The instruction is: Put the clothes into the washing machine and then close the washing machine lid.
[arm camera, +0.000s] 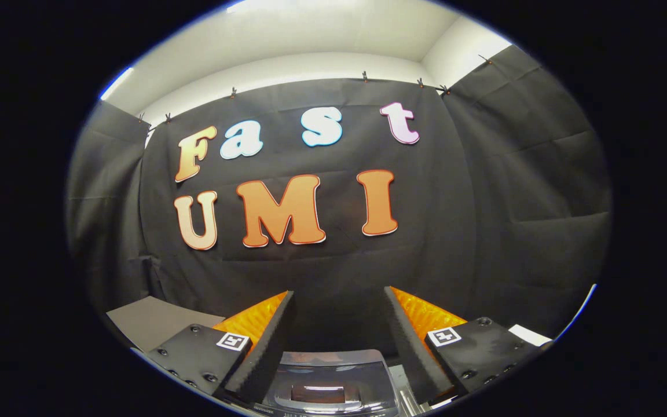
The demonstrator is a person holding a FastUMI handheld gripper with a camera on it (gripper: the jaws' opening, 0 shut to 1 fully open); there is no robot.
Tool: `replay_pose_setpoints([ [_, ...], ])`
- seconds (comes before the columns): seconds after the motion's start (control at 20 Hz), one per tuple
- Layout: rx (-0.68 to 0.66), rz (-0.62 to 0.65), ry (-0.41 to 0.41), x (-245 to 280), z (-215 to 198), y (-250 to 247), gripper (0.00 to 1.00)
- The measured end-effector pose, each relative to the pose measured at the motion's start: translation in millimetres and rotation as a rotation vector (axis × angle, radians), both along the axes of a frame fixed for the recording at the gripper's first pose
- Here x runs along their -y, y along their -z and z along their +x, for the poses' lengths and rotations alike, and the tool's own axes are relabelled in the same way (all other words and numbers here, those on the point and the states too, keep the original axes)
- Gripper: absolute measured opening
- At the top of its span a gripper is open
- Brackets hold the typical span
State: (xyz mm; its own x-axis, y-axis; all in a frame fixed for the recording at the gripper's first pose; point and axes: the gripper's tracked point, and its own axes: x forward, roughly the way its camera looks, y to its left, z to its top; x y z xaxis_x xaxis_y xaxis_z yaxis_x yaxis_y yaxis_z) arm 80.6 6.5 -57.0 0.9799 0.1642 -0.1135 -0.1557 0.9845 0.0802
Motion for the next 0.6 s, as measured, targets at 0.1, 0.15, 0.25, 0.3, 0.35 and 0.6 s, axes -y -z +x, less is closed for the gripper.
replay_pose_setpoints([
  [0.1, 0.018, -0.009, -0.010, 2, -5, -12, 0.99],
  [0.15, 0.026, -0.019, -0.007, 6, -6, -18, 0.99],
  [0.25, 0.038, -0.021, -0.005, 11, -11, -25, 0.99],
  [0.3, 0.041, -0.019, -0.001, 13, -13, -28, 0.99],
  [0.35, 0.044, -0.019, 0.000, 15, -15, -28, 0.99],
  [0.6, 0.049, -0.010, 0.007, 25, -17, -26, 0.99],
])
